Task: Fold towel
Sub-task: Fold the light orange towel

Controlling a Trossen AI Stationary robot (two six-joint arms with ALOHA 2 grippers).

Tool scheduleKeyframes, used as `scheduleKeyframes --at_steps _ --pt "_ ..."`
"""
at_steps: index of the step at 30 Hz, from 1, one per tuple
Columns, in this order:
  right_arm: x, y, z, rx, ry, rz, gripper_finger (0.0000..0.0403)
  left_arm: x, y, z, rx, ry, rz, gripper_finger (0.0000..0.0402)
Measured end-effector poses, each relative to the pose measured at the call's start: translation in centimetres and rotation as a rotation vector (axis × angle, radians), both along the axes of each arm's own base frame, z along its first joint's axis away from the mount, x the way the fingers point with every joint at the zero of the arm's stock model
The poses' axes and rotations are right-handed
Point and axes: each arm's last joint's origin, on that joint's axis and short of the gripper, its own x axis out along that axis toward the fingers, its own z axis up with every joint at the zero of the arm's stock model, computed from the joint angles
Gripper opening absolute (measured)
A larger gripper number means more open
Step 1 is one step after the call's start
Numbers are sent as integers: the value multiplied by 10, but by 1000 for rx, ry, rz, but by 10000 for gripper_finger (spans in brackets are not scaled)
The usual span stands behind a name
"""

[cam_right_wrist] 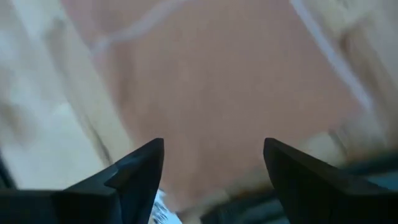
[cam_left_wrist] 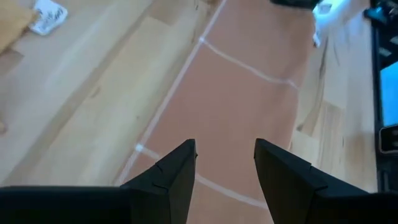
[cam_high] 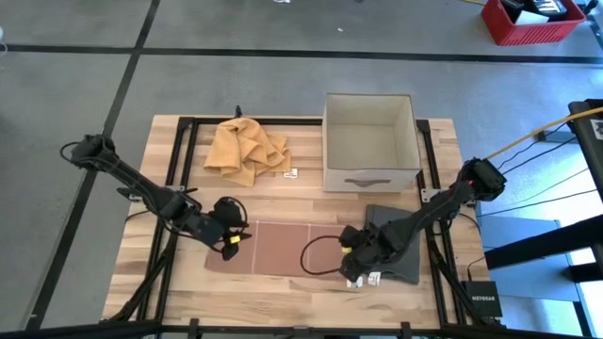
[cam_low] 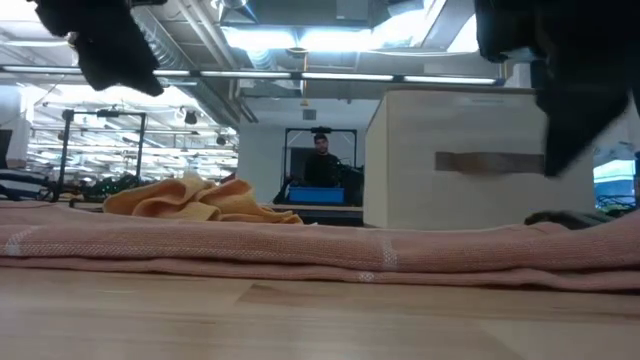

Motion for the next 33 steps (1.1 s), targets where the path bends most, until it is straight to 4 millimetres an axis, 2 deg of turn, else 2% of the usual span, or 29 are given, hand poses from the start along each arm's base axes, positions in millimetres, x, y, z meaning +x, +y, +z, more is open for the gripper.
scheduleKeyframes --at_steps 6,13,22,33 --pt "-12 -18 -27 15 94 -121 280 4 -10 -14 -1 57 7 156" --pt "-17 -21 -54 149 50 -184 280 6 -20 -28 6 109 10 156" --pt "-18 -21 -63 148 -71 -192 280 7 -23 -31 -7 115 21 156" --pt "-4 -16 -71 138 -212 -257 280 11 -26 -28 12 65 -29 156"
